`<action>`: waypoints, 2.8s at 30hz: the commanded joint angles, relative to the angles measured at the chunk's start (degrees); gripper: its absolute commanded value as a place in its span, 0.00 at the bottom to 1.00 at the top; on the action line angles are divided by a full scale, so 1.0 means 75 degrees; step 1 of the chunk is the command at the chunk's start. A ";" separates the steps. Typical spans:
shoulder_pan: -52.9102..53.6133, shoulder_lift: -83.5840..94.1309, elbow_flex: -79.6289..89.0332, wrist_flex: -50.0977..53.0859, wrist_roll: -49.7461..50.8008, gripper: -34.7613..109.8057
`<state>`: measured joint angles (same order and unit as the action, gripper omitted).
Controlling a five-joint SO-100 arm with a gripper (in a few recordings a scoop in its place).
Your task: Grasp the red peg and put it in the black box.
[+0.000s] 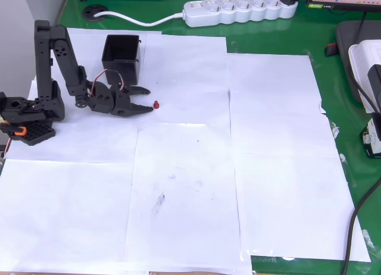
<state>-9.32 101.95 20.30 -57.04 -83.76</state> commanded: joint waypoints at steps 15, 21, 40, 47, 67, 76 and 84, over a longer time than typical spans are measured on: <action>-0.0023 0.0387 0.0398 -0.0223 -0.0234 0.41; -0.0023 0.0387 0.0410 -0.0223 -0.0234 0.41; -0.0023 0.0387 0.0422 -0.0187 -0.0246 0.24; -0.0023 0.0387 0.0422 -0.0187 -0.0258 0.24; -0.0492 -0.2367 0.2625 0.2402 0.0152 0.24; -0.1102 -0.5297 0.3703 0.5133 0.0328 0.24; -0.1781 -0.8391 0.4336 0.9094 0.0609 0.24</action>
<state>-20.48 50.10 46.14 4.39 -79.37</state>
